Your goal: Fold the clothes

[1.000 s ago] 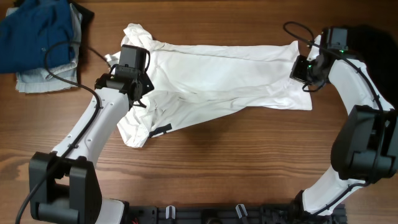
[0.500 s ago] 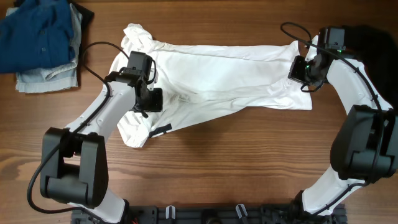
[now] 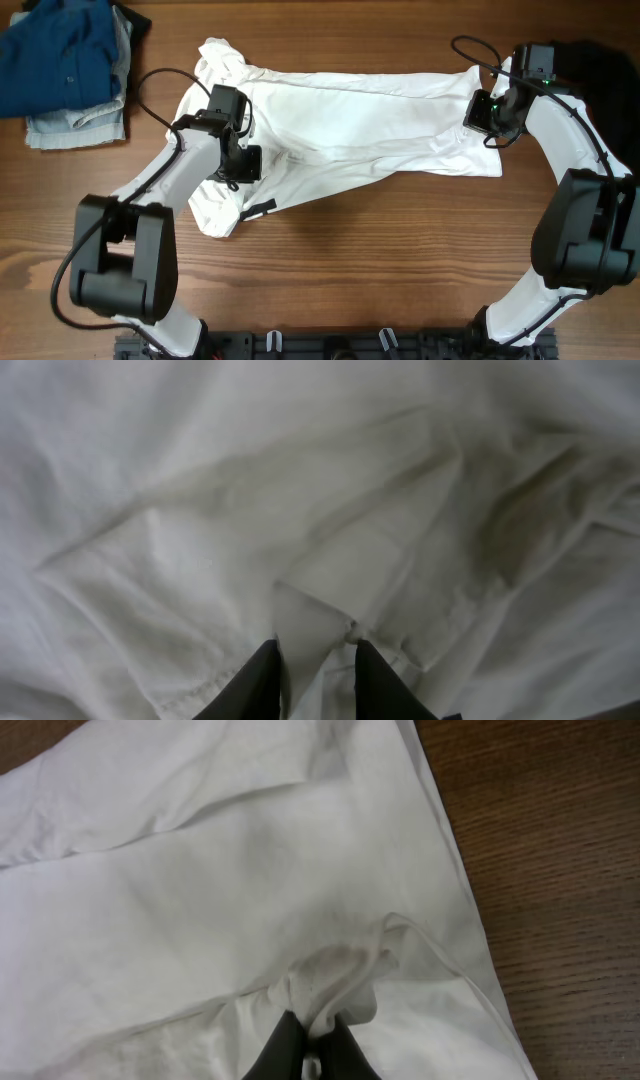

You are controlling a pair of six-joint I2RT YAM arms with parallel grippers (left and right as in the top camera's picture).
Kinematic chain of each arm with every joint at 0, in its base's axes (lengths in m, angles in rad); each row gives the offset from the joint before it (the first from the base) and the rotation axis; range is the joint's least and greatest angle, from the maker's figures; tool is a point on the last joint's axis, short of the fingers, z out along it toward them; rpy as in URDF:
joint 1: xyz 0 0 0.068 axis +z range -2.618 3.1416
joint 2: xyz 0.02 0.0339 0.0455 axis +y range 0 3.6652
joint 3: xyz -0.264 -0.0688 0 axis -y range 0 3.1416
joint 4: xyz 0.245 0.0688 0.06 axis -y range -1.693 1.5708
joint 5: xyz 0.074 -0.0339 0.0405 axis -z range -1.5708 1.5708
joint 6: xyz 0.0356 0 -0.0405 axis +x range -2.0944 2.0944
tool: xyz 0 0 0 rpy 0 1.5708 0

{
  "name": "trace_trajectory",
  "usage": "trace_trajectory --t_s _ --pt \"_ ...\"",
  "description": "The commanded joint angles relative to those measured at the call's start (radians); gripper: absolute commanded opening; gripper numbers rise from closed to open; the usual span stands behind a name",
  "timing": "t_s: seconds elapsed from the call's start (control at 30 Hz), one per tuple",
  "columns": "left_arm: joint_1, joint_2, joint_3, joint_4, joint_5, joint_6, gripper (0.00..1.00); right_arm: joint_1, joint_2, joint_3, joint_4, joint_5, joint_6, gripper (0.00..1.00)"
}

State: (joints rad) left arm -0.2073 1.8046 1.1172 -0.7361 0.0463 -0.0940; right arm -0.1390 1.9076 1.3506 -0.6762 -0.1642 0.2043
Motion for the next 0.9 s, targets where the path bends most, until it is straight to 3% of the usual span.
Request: trace_trajectory --t_s 0.0,0.03,0.33,0.57,0.87 --pt "0.005 0.035 -0.005 -0.001 -0.048 0.002 0.09 0.002 0.020 -0.001 -0.005 -0.001 0.008 0.04" --pt "0.005 0.034 -0.004 0.003 -0.071 -0.016 0.04 0.002 0.020 -0.001 -0.005 -0.001 0.008 0.04" --pt "0.005 -0.057 0.058 -0.035 -0.198 -0.184 0.04 0.002 0.020 -0.001 -0.005 -0.001 0.008 0.04" --pt "0.005 -0.192 0.137 -0.043 -0.245 -0.184 0.04 0.002 0.020 -0.001 -0.004 -0.001 0.008 0.04" --pt "0.044 -0.140 0.137 0.076 -0.340 -0.184 0.04 0.002 0.020 -0.001 0.030 0.023 0.006 0.05"
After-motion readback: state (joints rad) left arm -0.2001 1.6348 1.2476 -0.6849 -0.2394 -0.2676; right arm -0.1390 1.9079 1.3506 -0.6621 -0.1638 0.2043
